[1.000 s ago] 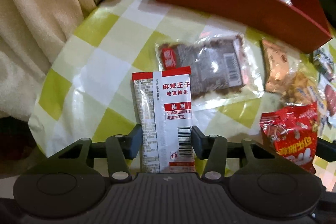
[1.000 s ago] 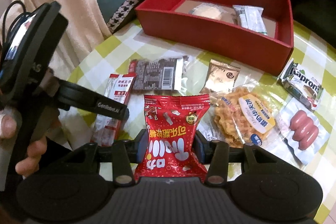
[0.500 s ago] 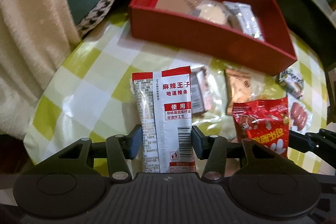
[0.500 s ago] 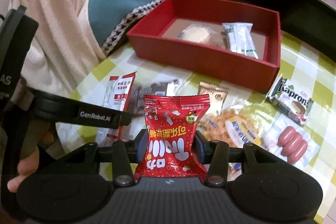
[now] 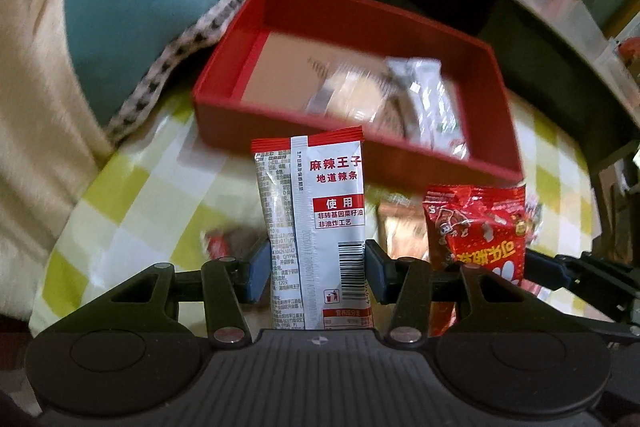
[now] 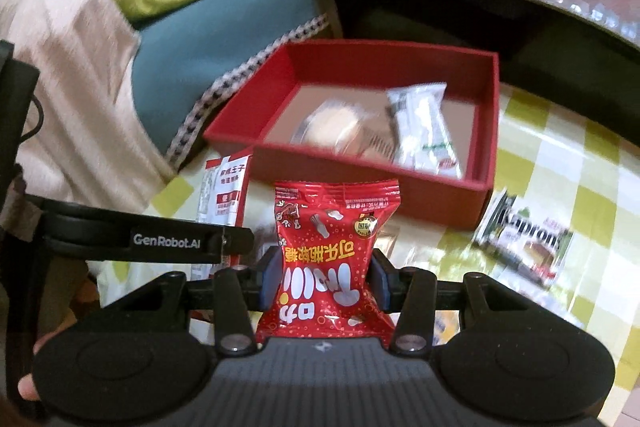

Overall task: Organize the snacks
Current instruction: 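Lift and carry the spicy packet and Trolli bag with both tools to the box, then open both tools to release the packet and Trolli bag into the box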

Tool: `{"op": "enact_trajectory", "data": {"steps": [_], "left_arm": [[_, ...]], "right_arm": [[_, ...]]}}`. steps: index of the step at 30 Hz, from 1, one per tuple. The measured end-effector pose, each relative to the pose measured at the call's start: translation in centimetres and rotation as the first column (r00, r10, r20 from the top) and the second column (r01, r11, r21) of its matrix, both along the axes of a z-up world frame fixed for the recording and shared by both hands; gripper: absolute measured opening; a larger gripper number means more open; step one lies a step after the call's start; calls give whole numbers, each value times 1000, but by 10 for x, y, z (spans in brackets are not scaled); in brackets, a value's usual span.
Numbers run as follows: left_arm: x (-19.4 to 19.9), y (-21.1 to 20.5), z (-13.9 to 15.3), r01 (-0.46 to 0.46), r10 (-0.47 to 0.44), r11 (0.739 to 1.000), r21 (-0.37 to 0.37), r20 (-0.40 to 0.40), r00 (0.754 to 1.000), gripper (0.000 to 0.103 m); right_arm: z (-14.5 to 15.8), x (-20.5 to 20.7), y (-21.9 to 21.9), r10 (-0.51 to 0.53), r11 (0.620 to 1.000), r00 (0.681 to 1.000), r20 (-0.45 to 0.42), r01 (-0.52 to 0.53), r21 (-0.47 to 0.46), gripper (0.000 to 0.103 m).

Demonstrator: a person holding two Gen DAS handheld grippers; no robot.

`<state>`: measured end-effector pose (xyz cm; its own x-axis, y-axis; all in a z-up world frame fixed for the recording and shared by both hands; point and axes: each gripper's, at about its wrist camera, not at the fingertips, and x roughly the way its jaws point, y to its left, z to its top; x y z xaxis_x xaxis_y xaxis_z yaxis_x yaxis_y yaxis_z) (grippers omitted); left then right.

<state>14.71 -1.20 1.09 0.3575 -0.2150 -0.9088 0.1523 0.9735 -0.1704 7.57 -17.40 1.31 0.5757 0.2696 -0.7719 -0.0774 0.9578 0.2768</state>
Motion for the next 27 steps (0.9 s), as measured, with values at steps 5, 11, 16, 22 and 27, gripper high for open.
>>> {"op": "enact_trajectory", "data": {"steps": [5,11,16,22,27], "left_arm": [[22,-11,12,-4,5,1000,-26,36,999,57],[53,-27,19,2,0,999,-34,62,998,57],[79,-40,20,1,1,999,-35,78,997,57],[107,-53,9,-1,2,1000,-11,87,996,57],[124,-60,-3,-12,12,1000,-3,74,997,53]], "right_arm": [[11,18,-12,-38,999,999,37,38,16,54],[15,43,-27,-81,996,995,59,79,32,54],[11,70,-38,-110,994,992,62,108,33,54],[1,101,-45,-126,992,990,63,125,17,54],[-13,120,-49,-136,991,990,47,136,5,54]]}}
